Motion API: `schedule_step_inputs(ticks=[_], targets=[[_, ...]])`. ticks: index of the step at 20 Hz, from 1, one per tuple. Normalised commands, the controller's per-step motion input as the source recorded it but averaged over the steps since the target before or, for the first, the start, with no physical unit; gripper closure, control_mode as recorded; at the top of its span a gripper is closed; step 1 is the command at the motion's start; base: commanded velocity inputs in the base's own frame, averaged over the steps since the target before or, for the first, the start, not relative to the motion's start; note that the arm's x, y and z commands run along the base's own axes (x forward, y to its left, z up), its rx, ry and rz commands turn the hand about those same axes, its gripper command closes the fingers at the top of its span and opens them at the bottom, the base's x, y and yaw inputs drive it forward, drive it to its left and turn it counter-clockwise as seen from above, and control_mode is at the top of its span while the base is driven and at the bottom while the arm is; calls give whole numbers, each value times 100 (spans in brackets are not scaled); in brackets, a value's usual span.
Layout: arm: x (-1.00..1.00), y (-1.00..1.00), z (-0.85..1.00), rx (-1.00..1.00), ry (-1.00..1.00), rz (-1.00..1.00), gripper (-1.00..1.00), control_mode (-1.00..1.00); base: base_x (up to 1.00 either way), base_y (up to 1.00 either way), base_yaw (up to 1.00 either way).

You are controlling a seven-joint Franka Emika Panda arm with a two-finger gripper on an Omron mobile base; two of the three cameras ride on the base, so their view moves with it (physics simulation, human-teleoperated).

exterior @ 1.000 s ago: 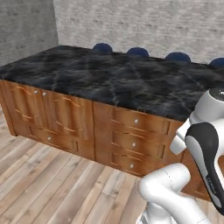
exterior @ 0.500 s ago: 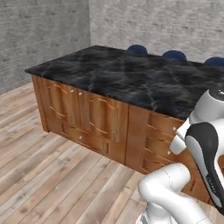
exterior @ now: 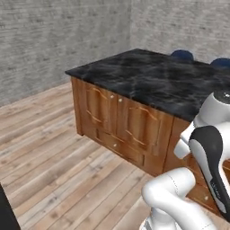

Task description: Retrieve the bottle and the shaker from the cabinet and place them next to the mixing bowl on the counter. Then add garlic from the fridge to the mixing bowl.

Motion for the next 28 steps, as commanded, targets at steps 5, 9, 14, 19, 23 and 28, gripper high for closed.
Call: schedule_step_inputs(ticks=[5, 9, 14, 19, 23, 28], targets=[[0, 0, 0, 0, 0, 0, -100, 100, 75, 0, 30], [0, 0, 0, 0, 0, 0, -100, 100, 74, 0, 27], [0, 0, 0, 0, 0, 0, -100, 100, 61, 0, 39], [0, 0, 0, 0, 0, 0, -100, 100, 48, -9, 52], [0, 0, 0, 0, 0, 0, -100, 100, 46, -17, 51], [0, 0, 0, 0, 0, 0, -100, 100, 49, -17, 50]])
